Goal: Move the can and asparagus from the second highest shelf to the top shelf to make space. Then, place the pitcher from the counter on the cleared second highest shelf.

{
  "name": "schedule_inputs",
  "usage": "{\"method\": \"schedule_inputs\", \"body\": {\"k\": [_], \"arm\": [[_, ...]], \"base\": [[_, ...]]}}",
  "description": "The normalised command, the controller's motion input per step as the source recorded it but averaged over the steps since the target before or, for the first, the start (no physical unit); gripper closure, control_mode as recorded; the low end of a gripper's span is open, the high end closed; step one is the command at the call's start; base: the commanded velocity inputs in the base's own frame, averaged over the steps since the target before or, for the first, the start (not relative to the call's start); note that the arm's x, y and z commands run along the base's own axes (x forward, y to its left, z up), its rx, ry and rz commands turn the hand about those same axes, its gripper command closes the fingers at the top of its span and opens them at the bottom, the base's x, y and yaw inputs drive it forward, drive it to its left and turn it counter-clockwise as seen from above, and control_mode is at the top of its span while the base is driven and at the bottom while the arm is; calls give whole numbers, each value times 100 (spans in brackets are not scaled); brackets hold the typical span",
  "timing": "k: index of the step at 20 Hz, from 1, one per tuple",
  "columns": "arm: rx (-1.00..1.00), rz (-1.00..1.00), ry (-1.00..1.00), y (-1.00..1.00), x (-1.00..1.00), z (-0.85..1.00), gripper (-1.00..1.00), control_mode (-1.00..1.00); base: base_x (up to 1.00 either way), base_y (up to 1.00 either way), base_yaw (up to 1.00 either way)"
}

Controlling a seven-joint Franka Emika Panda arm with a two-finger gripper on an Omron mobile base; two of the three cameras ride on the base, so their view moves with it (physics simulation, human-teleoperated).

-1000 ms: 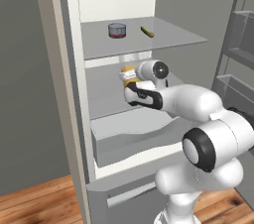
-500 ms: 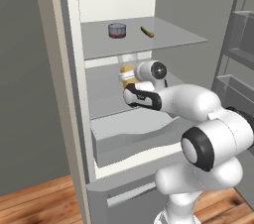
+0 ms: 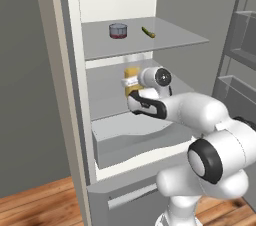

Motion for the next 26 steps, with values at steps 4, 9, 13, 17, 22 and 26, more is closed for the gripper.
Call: {"method": "schedule_inputs", "body": {"k": [4,9,13,17,22,26], "arm": [[0,0,0,-1,-14,0,-100,-100],[0,0,0,0,-12,3,-100,-100],[0,0,3,0,-30,15,-100,-100],[0,0,7,0,-36,22,-100,-100],[0,0,11,-1,-47,30,-100,-100],[0,0,12,-3,-79,23,-100,-100]], "base": [[0,0,0],[0,0,0],[0,0,0],[0,0,0],[0,0,0],[0,0,0]]}}
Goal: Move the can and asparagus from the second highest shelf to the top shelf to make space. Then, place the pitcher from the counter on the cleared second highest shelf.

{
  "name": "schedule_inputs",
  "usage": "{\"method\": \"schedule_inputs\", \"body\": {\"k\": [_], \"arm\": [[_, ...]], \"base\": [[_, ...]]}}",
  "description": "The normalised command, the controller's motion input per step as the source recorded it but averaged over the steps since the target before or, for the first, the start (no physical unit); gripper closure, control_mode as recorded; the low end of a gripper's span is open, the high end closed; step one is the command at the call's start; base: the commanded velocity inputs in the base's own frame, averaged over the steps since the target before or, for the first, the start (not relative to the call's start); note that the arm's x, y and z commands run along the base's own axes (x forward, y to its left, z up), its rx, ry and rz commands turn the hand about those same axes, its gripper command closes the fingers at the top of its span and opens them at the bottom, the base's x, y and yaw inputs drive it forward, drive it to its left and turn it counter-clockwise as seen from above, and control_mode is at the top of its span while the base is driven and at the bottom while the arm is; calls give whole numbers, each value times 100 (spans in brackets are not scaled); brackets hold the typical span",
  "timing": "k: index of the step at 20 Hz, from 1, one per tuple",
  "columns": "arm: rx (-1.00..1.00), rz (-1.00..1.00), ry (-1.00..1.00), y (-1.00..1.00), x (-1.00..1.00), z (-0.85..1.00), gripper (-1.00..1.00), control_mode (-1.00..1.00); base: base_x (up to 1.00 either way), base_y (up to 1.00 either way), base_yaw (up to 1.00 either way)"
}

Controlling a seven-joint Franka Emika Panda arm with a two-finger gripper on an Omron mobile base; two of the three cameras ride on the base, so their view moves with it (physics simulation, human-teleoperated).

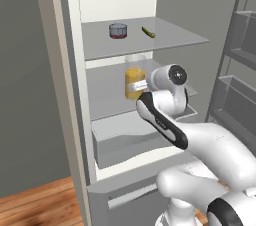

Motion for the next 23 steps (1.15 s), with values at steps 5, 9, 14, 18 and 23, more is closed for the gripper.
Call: {"method": "schedule_inputs", "body": {"k": [5,9,14,18,23], "arm": [[0,0,9,0,-100,0,-100,-100],[0,0,0,-1,-100,3,-100,-100],[0,0,0,0,-98,29,-100,-100],[0,-1,0,0,-84,61,-100,-100],[0,-2,0,0,-66,77,-100,-100]], "base": [[0,0,0],[0,0,0],[0,0,0],[0,0,0],[0,0,0]]}}
